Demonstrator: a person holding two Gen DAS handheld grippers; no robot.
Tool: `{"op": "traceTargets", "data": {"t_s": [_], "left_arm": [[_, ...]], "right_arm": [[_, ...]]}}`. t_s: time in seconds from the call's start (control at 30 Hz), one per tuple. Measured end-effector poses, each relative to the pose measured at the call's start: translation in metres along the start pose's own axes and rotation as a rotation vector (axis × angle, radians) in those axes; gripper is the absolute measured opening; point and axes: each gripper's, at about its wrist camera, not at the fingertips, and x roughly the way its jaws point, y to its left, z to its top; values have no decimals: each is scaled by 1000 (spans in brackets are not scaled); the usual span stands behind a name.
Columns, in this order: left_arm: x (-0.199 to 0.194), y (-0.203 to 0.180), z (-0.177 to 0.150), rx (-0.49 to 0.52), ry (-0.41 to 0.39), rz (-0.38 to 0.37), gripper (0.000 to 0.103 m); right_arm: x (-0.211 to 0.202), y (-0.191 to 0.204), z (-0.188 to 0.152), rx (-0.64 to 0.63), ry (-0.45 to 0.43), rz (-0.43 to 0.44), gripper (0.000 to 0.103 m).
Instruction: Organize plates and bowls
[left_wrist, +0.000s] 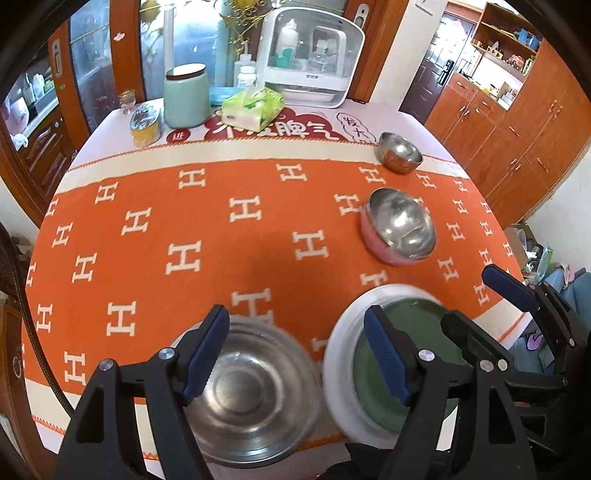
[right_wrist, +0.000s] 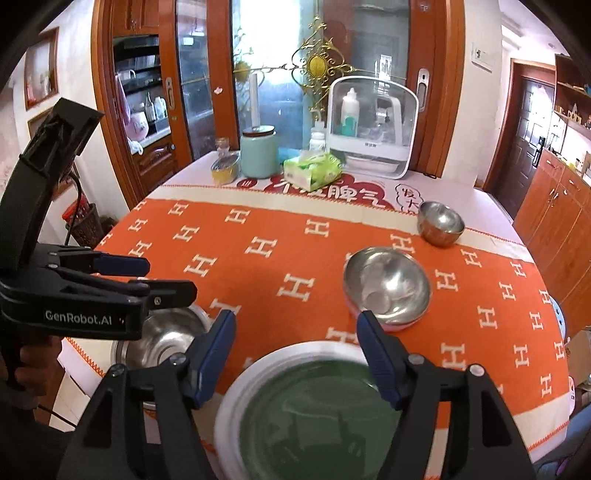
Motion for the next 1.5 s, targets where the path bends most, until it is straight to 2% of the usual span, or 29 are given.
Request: {"op": "traceTargets", "data": {"t_s": [0.4,0.7,0.8,1.2,1.5], "left_arm": [[7,-69,32,-13,-49,57,78],[30,-103,42,-11,-49,106,79],[37,-108,46,-30,-57,119,83],[97,-116,65,-70,10,153,83],[155,-115,72,-106,97,143,83]], "right_arm": [[1,-68,7,-31,-17,53,70],[27,-111,8,-32,18,65,70],[37,-122,9,-29,26,69,70],[92,-161,8,71,129,124,70],[130,-178,1,121,230,178,70]]}}
